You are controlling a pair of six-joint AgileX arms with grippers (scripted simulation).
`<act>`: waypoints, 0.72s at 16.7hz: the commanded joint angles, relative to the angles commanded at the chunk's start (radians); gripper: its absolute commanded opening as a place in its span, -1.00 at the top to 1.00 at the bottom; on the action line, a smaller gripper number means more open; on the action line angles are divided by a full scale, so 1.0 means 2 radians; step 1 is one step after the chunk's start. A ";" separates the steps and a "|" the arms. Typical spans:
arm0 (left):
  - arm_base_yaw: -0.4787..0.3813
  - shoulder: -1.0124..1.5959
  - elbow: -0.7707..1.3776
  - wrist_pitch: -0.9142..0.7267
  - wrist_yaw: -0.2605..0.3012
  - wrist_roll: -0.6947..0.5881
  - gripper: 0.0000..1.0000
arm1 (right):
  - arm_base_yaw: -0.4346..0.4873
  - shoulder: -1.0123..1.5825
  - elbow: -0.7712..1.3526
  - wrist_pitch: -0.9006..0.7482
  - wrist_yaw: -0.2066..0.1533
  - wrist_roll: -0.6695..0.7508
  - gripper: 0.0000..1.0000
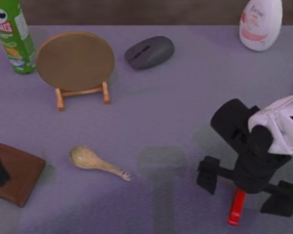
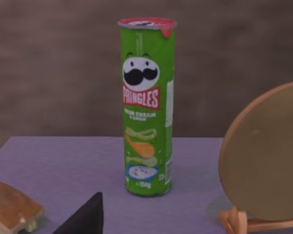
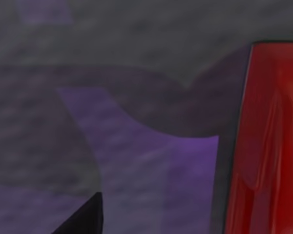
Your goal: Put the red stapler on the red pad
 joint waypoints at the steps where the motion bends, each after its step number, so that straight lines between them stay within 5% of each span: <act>1: 0.000 0.000 0.000 0.000 0.000 0.000 -1.00 | 0.000 0.000 0.000 0.000 0.000 0.000 -1.00; 2: 0.000 0.000 0.000 0.000 0.000 0.000 -1.00 | 0.000 0.000 0.000 0.000 0.000 0.000 -1.00; 12: 0.000 0.000 0.000 0.000 0.000 0.000 -1.00 | 0.000 0.000 0.000 0.000 0.000 0.000 0.51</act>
